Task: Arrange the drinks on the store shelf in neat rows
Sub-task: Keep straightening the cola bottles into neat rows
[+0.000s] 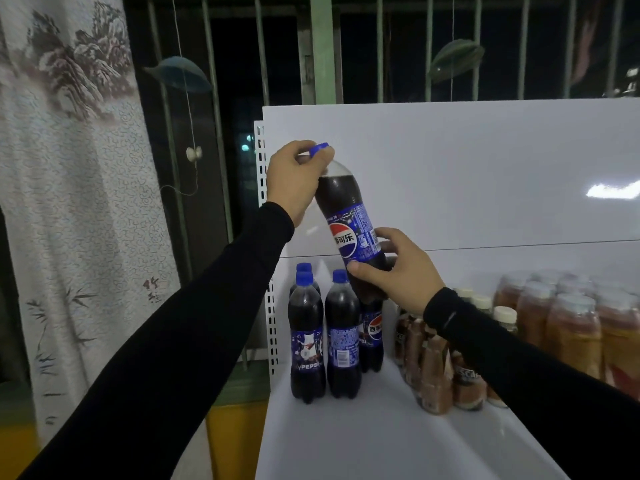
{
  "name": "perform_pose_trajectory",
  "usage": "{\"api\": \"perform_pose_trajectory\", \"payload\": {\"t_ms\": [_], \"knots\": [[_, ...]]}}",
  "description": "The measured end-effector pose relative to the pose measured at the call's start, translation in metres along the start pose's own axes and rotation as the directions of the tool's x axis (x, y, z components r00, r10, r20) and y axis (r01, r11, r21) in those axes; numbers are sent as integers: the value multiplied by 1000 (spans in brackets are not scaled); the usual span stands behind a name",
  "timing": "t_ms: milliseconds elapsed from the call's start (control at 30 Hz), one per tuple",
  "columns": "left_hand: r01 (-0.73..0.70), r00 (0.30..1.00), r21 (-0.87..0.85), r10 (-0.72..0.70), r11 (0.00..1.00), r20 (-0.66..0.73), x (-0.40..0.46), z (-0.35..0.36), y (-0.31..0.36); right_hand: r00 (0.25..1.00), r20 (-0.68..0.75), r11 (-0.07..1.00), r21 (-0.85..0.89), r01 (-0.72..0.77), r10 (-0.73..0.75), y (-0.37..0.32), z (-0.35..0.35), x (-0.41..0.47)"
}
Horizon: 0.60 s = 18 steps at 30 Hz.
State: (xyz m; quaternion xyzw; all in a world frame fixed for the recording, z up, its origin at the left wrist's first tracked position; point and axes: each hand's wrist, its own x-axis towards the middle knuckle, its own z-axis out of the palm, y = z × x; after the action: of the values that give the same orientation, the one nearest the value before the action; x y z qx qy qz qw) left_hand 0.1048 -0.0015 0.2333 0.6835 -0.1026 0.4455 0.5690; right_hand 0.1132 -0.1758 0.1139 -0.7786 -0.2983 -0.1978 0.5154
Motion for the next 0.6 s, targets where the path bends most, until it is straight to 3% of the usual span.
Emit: {"api": "perform_pose_trajectory", "payload": {"t_ms": [200,333,467,600], "knots": [[217,970,-164,-194,962,147,-47,-7,-11,990,98,928,351,-128,99,12,-3,-34],[410,889,-187,-345,893,302,-94,-14,-30,971,215,809,550,-208,104,22,-2,-54],[596,770,-324,-408,735,491,-132,-10,-40,923,371,704,629,-330,101,31,1,-71],[621,768,-390,-428,680,476,-146,-12,-46,856,500,694,572,-438,129,34,-2,-81]]}}
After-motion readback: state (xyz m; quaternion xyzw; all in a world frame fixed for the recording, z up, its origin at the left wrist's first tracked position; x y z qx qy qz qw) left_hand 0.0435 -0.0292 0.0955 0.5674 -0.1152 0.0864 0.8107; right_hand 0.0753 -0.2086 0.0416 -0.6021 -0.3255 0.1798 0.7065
